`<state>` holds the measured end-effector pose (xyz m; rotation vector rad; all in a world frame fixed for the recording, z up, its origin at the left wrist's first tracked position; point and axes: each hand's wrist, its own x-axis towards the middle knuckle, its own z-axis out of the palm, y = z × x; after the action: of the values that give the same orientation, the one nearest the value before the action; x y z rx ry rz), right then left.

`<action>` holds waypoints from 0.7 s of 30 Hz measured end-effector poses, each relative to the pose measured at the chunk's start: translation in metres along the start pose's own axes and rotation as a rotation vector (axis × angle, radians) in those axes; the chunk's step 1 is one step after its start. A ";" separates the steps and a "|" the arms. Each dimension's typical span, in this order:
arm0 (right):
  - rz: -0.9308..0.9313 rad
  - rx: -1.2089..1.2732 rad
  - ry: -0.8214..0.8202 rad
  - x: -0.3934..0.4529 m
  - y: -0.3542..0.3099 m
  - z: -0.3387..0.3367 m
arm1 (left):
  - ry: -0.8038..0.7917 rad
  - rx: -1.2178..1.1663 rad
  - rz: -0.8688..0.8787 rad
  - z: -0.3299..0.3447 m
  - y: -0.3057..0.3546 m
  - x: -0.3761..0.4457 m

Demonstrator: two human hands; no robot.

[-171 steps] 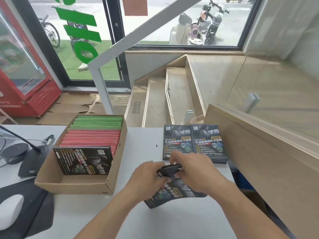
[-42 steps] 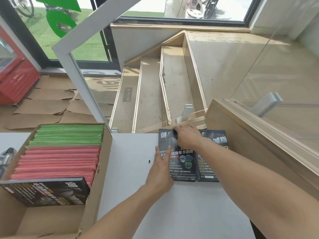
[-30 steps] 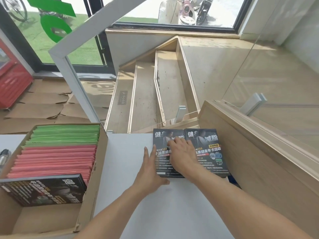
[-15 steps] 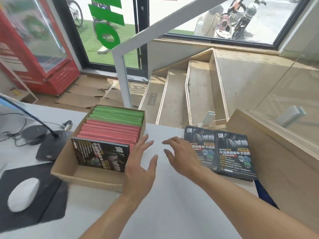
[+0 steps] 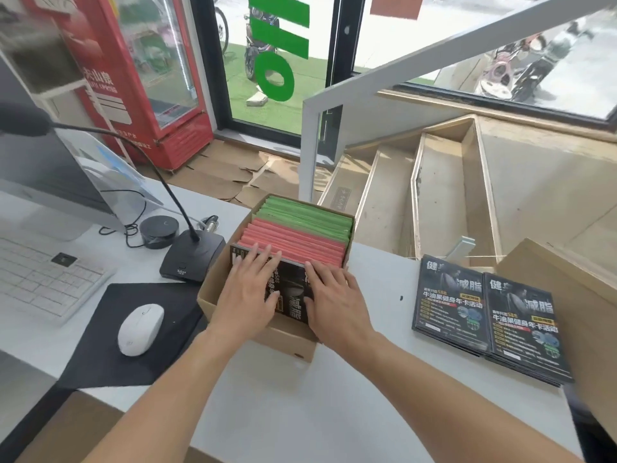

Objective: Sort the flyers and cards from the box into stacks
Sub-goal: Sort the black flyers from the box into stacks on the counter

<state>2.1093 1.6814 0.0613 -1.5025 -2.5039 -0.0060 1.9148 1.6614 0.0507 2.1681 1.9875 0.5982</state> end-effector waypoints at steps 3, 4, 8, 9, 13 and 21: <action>0.014 -0.041 0.041 -0.006 -0.002 0.006 | -0.043 0.002 0.007 0.002 -0.002 -0.004; 0.014 -0.056 0.054 -0.007 -0.002 0.007 | -0.034 -0.023 0.000 0.002 -0.001 -0.004; -0.004 -0.115 0.096 -0.009 -0.004 0.010 | 0.022 -0.092 -0.005 0.003 0.001 -0.008; -0.002 -0.122 0.103 -0.009 -0.004 0.011 | 0.039 -0.101 -0.005 0.003 0.001 -0.009; 0.005 -0.130 0.110 -0.010 -0.006 0.011 | 0.060 -0.122 -0.012 0.002 0.001 -0.013; -0.032 -0.149 0.189 -0.013 -0.010 0.007 | 0.078 -0.103 -0.005 0.002 0.000 -0.014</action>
<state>2.1050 1.6660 0.0527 -1.4406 -2.4206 -0.3308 1.9146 1.6477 0.0460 2.1090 1.9525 0.7779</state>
